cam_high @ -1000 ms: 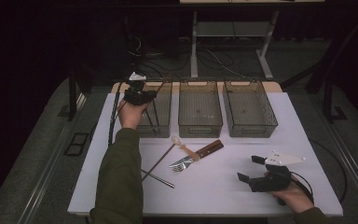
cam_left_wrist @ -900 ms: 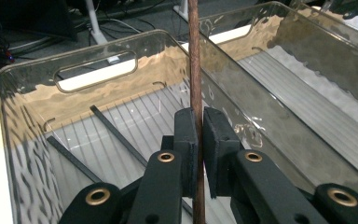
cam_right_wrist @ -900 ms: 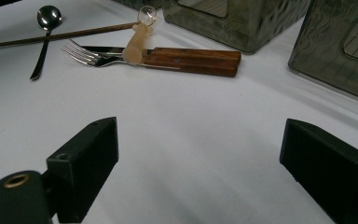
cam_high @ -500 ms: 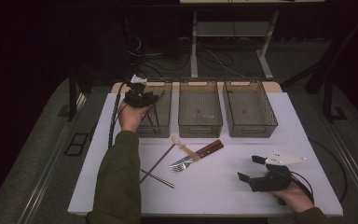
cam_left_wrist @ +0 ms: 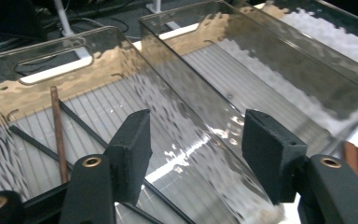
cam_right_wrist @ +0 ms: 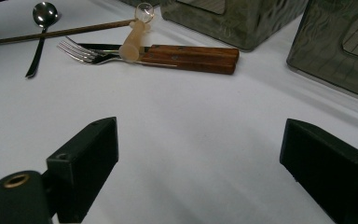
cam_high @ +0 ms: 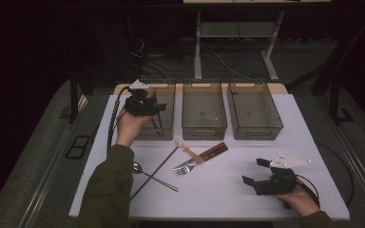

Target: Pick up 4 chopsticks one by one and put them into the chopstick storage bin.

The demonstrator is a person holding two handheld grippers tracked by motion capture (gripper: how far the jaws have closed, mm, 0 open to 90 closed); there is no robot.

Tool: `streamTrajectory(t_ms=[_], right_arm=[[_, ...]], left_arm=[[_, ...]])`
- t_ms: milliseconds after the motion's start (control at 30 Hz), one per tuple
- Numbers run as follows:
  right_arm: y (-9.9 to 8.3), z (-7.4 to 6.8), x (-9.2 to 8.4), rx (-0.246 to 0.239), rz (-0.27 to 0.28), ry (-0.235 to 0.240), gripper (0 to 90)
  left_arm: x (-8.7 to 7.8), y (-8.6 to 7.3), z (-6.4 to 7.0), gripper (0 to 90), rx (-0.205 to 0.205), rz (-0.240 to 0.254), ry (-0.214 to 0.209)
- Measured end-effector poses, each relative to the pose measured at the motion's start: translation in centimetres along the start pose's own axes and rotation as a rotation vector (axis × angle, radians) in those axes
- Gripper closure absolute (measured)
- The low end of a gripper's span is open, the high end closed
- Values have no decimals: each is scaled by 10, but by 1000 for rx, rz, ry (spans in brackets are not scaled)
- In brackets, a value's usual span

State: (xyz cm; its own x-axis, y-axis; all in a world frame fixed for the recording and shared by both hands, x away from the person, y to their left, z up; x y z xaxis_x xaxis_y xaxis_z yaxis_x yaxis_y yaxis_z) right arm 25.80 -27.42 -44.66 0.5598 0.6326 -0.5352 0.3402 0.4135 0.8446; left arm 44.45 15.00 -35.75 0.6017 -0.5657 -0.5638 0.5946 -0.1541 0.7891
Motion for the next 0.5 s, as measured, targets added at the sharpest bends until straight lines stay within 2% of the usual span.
streamTrajectory(t_ms=[133, 400, 500], right_arm=[[0, 0, 0, 0, -2, -2, 111], [0, 0, 1, 0, -2, -2, 111], [-1, 1, 1, 0, -5, -1, 111]], left_arm=[[-12, -12, 9, 375, 14, -5, -14], [-30, -35, 26, 336, 28, 1, -69], [-36, -46, 32, 321, 39, -3, -74]])
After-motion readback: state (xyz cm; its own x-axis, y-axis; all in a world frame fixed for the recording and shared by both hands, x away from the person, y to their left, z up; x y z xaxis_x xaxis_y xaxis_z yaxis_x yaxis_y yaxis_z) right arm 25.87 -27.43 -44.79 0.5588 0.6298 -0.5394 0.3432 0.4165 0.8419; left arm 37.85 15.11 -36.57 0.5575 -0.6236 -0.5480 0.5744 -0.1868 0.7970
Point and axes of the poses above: each handheld gripper's, and its own axes: x roughly forward along the jaws, y roughly out of its top, z roughly to its right, the point moved 1 cm from there along x, roughly forward along the jaws, and after that the axes turned 10 degrees about -x, right-handed, at the moved point
